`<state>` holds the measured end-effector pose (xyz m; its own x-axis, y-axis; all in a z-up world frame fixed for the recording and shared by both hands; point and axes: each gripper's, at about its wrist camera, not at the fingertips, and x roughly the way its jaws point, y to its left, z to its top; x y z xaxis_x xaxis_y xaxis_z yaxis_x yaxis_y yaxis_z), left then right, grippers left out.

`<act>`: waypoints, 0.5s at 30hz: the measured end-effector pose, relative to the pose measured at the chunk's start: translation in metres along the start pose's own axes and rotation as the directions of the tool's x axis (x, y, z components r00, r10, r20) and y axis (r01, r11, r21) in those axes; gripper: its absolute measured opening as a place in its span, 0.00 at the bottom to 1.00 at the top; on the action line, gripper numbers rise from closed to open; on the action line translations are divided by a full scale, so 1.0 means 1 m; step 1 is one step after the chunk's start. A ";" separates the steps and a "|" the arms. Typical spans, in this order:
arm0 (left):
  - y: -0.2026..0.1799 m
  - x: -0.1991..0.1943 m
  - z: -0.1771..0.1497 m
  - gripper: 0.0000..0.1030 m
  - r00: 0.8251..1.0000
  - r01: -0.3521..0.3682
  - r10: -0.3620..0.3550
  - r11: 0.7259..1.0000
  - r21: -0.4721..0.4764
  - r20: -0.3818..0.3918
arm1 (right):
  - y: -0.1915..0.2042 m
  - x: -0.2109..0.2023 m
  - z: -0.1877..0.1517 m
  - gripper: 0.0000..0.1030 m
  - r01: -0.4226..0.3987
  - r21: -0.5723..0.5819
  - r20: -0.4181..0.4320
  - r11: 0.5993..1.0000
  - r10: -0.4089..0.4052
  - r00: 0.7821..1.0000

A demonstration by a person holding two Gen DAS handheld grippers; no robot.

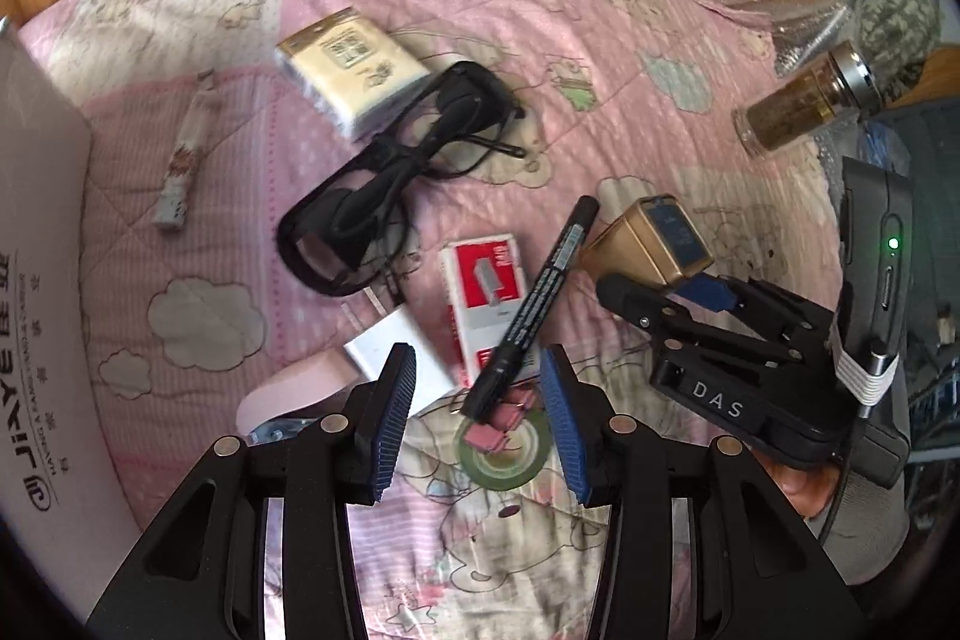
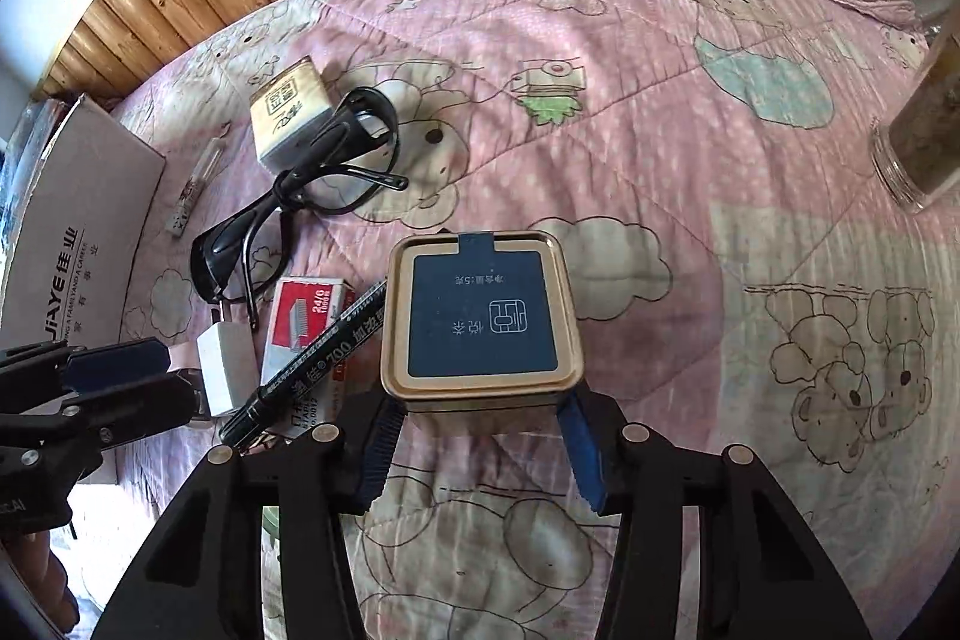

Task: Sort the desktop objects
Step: 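Grasp the black marker with the left tool while the right tool grasps the gold tin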

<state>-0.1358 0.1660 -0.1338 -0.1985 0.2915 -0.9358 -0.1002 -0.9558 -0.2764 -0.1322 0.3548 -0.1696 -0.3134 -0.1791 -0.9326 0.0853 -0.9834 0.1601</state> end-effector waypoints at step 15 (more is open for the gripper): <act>-0.069 0.055 0.007 0.18 0.994 -0.097 0.107 0.950 0.295 -0.016 | -0.043 -0.008 -0.019 0.48 -0.002 0.114 -0.003 0.993 0.003 1.000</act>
<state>-0.1472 0.2482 -0.1649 -0.1924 0.1871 -0.9633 -0.3637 -0.9254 -0.1070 -0.1158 0.3991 -0.1756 -0.3105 -0.1815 -0.9331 -0.0223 -0.9799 0.1981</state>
